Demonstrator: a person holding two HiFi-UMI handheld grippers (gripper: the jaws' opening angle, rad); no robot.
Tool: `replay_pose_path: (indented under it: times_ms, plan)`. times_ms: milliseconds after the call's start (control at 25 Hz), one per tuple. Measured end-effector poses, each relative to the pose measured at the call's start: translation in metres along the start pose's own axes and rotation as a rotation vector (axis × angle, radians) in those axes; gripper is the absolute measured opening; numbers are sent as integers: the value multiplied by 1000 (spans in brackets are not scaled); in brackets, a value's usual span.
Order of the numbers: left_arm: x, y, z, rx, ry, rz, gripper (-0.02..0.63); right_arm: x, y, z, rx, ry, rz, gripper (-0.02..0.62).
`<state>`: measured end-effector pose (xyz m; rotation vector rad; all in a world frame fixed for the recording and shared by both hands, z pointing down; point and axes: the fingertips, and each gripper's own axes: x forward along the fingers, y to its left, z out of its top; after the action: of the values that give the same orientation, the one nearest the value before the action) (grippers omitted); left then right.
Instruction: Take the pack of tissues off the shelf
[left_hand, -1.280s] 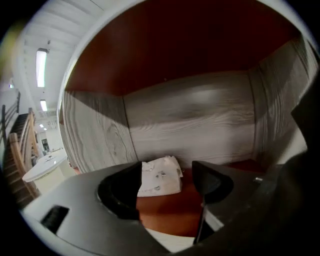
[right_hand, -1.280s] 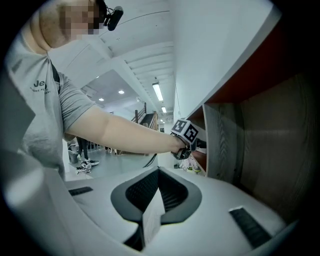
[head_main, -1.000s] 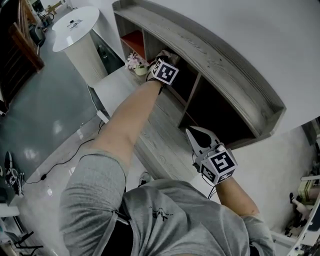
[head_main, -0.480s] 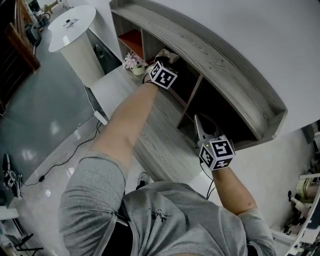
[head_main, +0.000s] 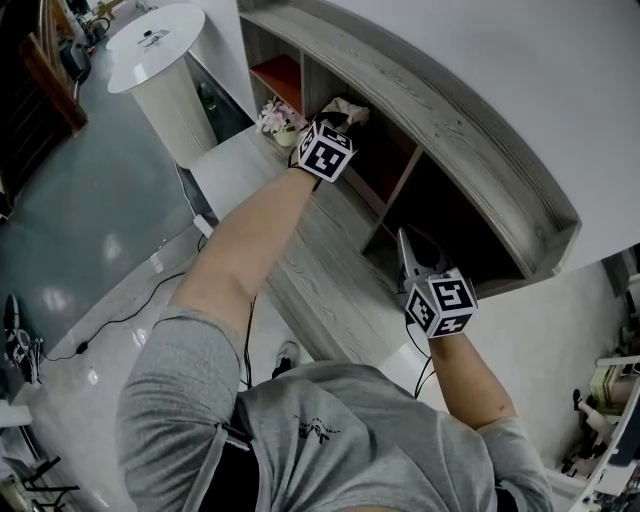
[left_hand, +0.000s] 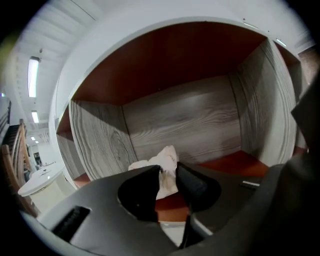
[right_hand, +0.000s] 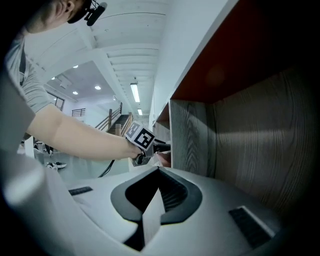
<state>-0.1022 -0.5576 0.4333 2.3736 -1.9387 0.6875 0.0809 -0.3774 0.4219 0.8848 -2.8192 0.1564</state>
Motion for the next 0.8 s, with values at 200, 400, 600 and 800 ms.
replay_pose_path:
  times_ms: [200, 400, 600, 800]
  plan:
    - [-34, -12, 15, 26, -40, -38, 121, -1, 10, 9, -15, -17, 15, 8]
    - [-81, -38, 20, 47, -74, -82, 121, -6, 20, 18, -33, -34, 39, 8]
    - [-137, -79, 17, 34, -94, -96, 121, -16, 32, 22, -53, -49, 105, 8]
    - [-189, -133, -9, -30, -74, -76, 121, -26, 44, 15, -70, -47, 209, 7]
